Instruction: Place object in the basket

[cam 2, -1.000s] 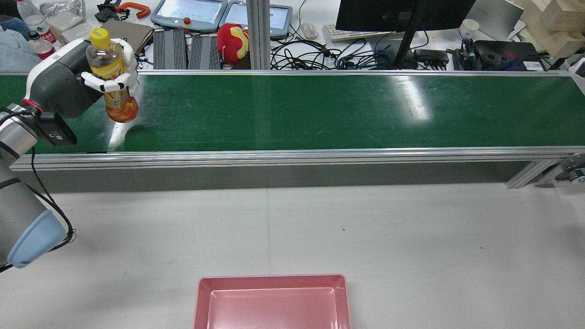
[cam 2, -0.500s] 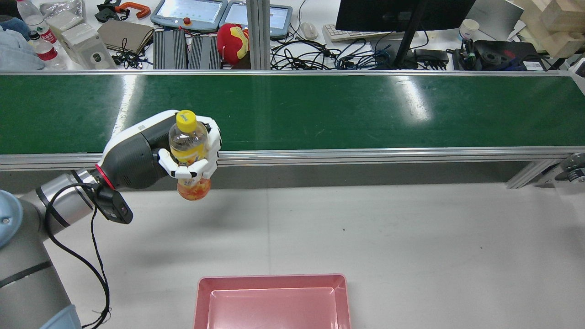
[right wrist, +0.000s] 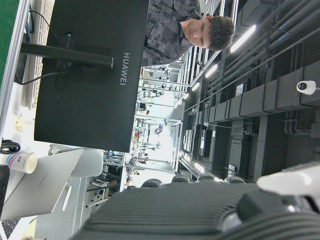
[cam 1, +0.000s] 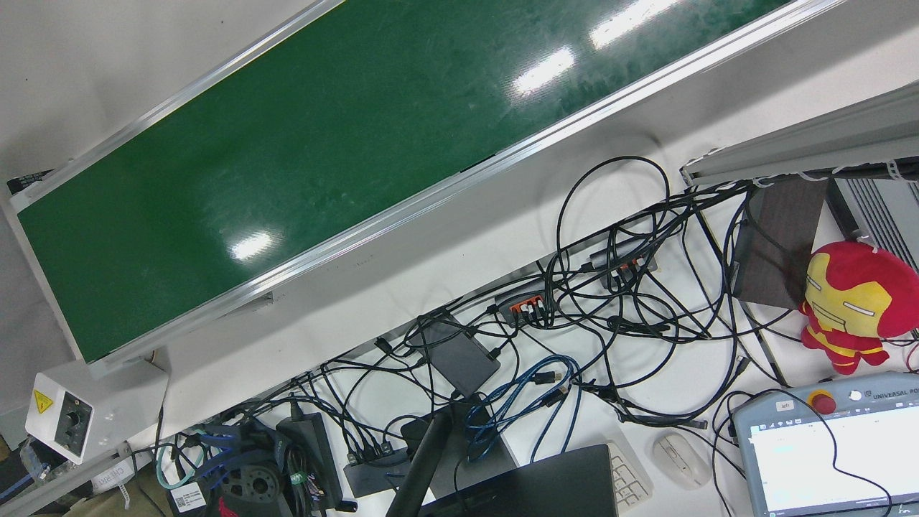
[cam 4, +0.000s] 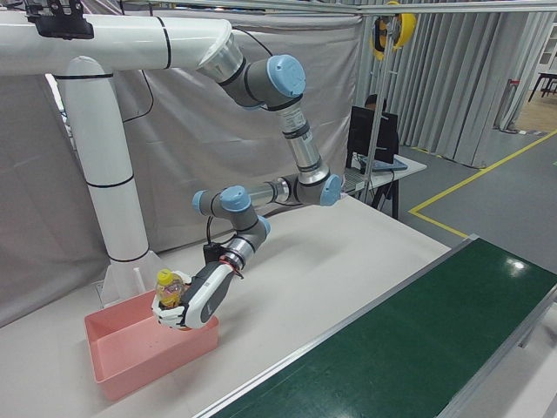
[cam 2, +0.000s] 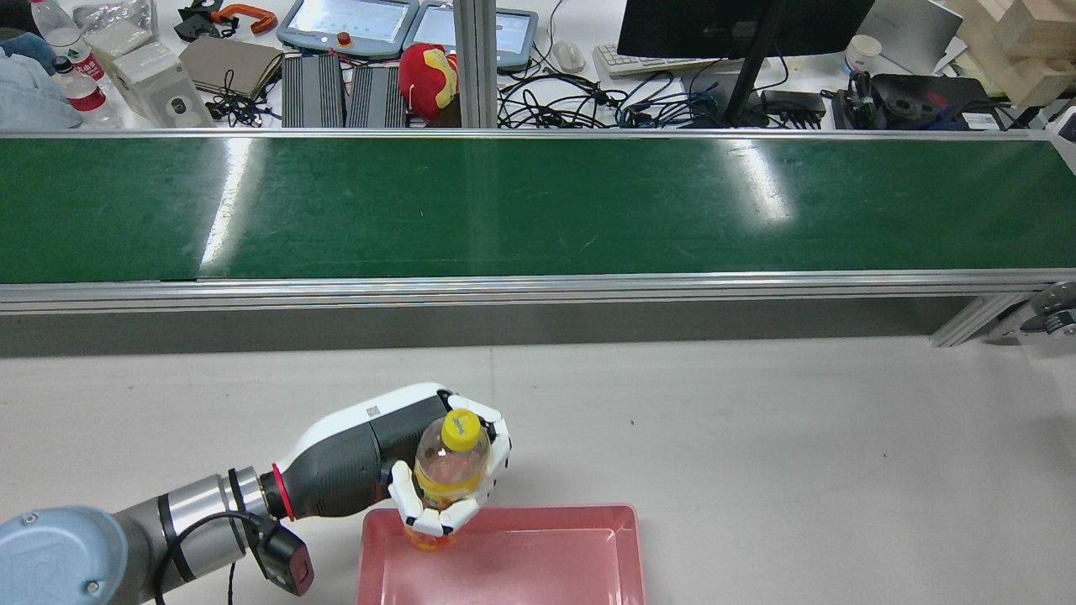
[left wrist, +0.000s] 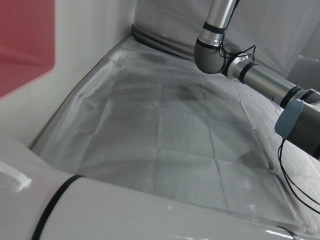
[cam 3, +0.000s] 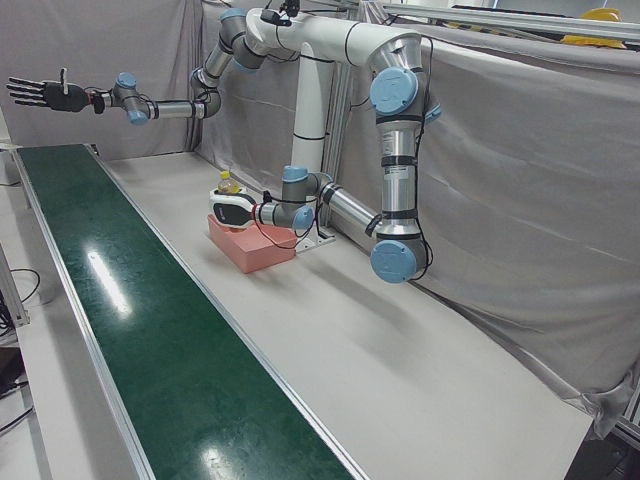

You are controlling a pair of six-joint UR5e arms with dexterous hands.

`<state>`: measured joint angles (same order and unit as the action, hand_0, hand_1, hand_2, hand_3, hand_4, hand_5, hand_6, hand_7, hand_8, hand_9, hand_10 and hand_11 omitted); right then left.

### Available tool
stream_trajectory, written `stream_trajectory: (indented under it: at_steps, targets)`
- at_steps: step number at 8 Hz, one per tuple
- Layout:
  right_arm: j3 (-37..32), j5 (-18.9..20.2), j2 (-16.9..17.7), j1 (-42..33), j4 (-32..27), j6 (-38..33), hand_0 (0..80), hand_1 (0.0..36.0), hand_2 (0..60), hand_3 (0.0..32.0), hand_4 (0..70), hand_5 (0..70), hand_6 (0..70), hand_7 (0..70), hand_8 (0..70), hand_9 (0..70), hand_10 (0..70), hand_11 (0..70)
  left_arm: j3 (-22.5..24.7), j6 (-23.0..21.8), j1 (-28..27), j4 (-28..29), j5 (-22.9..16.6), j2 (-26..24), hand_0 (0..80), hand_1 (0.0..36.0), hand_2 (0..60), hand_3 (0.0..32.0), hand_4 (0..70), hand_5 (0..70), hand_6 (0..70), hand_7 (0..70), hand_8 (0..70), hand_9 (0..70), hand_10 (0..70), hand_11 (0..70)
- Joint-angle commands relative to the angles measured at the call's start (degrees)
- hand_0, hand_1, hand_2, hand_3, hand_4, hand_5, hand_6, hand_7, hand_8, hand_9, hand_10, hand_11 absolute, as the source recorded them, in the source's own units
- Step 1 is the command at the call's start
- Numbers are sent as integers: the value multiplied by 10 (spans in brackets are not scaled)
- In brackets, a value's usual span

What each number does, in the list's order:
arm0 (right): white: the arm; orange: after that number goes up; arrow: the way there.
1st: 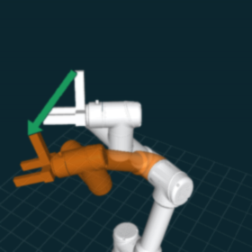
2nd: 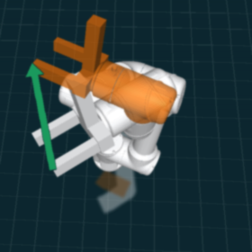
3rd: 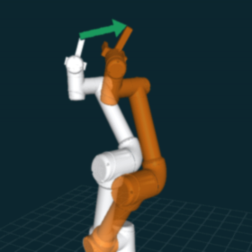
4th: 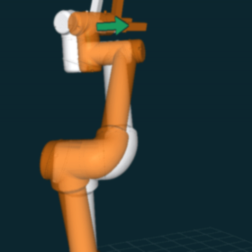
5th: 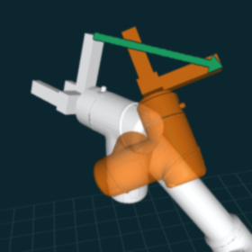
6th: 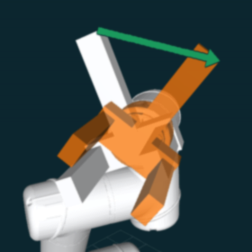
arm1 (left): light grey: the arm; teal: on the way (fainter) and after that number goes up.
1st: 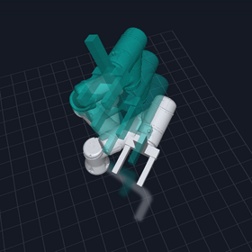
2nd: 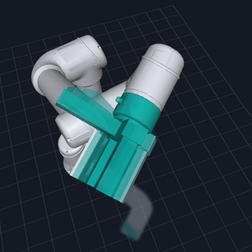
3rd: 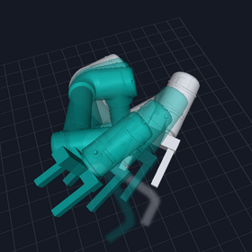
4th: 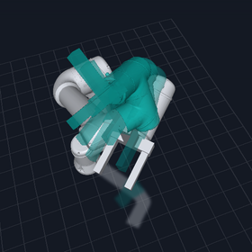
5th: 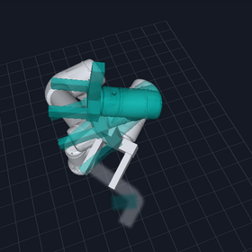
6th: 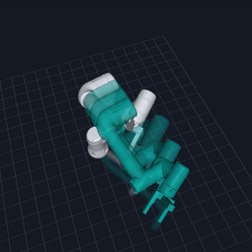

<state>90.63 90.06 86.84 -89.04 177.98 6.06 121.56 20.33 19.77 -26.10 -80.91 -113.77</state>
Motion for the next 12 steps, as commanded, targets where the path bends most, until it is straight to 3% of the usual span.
stream_trajectory:
  at_steps: [1,2,3,4,5,6,7,8,9,10,11,12]
  targets:
    - [-1,0,0,0,0,0,0,0,0,0,0,0,0,0,0,0,0,0,3,35,-67,-14,1,6,762,360,600,0,688,700,700,700,700,700,475,688]
    - [-1,0,0,0,0,0,0,0,0,0,0,0,0,0,0,0,0,0,3,35,-68,-14,0,7,577,360,600,0,564,700,486,520,635,700,404,586]
    - [-1,-1,0,0,0,0,0,0,0,0,0,0,0,0,0,0,0,0,3,35,-69,-18,0,22,502,360,600,0,289,664,164,263,351,462,289,439]
    - [-1,0,0,0,0,0,0,0,0,0,0,0,0,0,0,0,0,0,3,35,-76,-13,0,34,622,217,235,0,108,612,51,114,214,286,243,377]
    - [-1,0,0,0,0,0,0,0,0,0,0,0,0,0,0,0,0,0,3,35,-81,-11,0,34,800,49,0,28,57,356,0,34,171,216,124,202]
    - [-1,-1,0,0,0,0,0,0,0,0,0,0,0,0,0,0,0,0,3,35,-80,2,0,34,797,37,0,40,59,252,0,14,104,123,67,118]
    - [-1,-1,0,0,0,0,0,0,0,0,0,0,0,0,0,0,0,0,11,35,-77,5,0,34,795,40,0,76,12,204,0,0,57,57,49,93]
    - [0,0,0,0,0,0,0,0,0,0,0,0,0,0,0,0,0,0,18,34,-75,4,-1,34,800,44,0,112,0,163,0,0,41,36,40,81]
    - [-1,-1,0,0,0,0,0,0,0,0,0,0,0,0,0,0,0,0,21,33,-70,4,-1,35,791,43,0,126,0,138,0,0,41,36,36,75]
    - [0,0,0,0,0,0,0,0,0,0,0,0,0,0,0,0,0,0,33,31,-69,-1,-1,36,714,33,0,124,0,128,0,0,35,29,32,68]
    - [0,0,0,0,0,0,0,0,0,0,0,0,0,0,0,0,0,0,46,29,-61,-6,-1,36,692,30,0,114,0,133,0,0,34,29,29,63]
    - [-1,-1,0,-1,0,0,0,0,0,0,0,0,0,0,0,0,0,0,86,28,-27,-16,-1,43,650,25,0,108,0,130,0,0,30,25,23,54]
